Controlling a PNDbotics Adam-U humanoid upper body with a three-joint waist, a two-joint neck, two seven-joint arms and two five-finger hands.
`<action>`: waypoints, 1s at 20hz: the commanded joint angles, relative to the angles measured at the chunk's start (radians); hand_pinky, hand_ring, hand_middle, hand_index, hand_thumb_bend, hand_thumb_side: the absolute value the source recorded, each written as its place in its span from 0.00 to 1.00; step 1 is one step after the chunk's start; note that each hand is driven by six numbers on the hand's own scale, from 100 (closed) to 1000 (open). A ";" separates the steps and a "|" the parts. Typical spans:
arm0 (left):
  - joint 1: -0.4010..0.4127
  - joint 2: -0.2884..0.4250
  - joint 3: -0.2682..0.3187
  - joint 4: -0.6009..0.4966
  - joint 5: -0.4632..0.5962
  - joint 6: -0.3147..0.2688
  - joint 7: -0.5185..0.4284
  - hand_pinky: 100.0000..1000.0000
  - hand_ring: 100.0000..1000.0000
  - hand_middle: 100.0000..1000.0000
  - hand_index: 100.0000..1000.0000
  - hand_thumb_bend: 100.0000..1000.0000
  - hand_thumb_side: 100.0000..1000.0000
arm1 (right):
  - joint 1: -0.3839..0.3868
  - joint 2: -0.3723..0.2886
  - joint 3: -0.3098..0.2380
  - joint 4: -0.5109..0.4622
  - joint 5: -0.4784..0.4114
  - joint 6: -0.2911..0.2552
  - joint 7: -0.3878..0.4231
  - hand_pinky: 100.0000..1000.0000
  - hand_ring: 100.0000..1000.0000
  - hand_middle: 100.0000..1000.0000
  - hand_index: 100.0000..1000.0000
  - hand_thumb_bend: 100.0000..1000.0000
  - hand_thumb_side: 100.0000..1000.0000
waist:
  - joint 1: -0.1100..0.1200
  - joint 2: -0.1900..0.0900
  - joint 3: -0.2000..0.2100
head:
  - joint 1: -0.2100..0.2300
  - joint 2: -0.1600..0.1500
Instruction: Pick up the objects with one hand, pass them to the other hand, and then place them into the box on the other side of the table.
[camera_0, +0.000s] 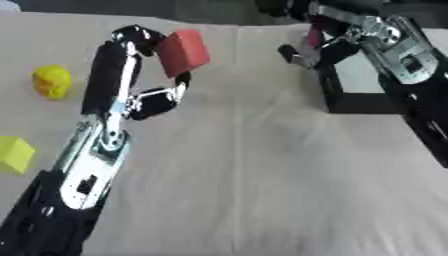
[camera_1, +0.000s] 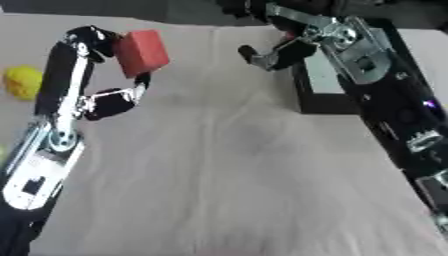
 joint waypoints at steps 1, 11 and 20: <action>-0.027 -0.024 -0.004 -0.003 -0.016 -0.012 0.009 0.52 0.51 0.48 0.38 0.00 0.00 | -0.027 -0.008 -0.002 -0.007 -0.010 -0.157 0.160 1.00 1.00 1.00 1.00 0.00 0.00 | 0.001 -0.027 0.003 | -0.012 0.009; -0.032 -0.091 0.003 0.031 -0.034 -0.019 0.026 0.51 0.50 0.47 0.38 0.00 0.00 | -0.044 0.022 0.008 -0.033 -0.042 -0.153 0.215 1.00 1.00 1.00 1.00 0.00 0.00 | -0.007 -0.020 0.011 | -0.025 0.007; -0.030 -0.110 0.013 0.040 0.000 -0.009 0.061 0.48 0.48 0.44 0.37 0.00 0.00 | -0.044 0.034 0.022 -0.090 -0.075 -0.154 0.267 1.00 1.00 1.00 1.00 0.00 0.00 | -0.010 -0.016 0.018 | -0.024 -0.016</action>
